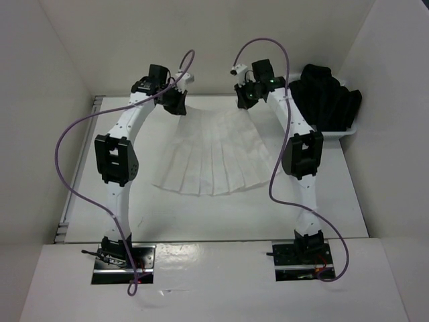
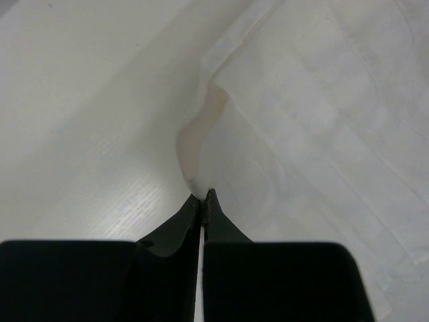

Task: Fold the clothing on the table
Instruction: Flatten the skirt out

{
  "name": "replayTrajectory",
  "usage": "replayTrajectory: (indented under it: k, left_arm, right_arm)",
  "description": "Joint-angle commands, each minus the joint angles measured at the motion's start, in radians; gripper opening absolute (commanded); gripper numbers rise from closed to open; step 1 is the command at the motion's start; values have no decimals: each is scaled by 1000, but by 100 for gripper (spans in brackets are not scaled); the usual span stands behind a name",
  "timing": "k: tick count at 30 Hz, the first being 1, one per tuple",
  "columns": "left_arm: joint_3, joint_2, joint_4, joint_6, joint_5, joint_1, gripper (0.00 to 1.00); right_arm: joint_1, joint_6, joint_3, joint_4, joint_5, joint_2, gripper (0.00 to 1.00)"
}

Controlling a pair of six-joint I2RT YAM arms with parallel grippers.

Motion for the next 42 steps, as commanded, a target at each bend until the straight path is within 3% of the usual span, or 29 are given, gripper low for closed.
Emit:
replayTrajectory:
  k: [1,4,6,10,16,24,31,36,42]
  left_arm:
    - [132,4,27,-39,-13,16,0]
    - [192,-18,4,-48,-13,26,0]
    - [192,-64,-14,-48,12,26,0]
    - [141,-194,-45,-9,67,35,0]
    - [-112,-440,-57,40,165,35,0]
    - [-303,-772,-191,116,234,6,0]
    - [-541,-986,-264,155,288,-13,0]
    - [-583,-998,-357,206,325,-13,0]
    - [-389,-828,-419,238,372,-13,0]
  right_arm:
    - [-10,47,254,-45,-20,35,0]
    - [-28,72,545,-189,-102,121,0]
    - [-28,72,474,-164,-131,50,0]
    - [-19,34,486,-280,-237,-18,0]
    - [25,-58,446,-487,-357,-153,0]
    - [171,-83,-48,-396,-258,-616,0]
    - [171,-92,-468,-344,-225,-846,0]
    - [171,-104,-567,-324,-216,-868,0]
    - [171,-104,-521,-297,-216,-735,0]
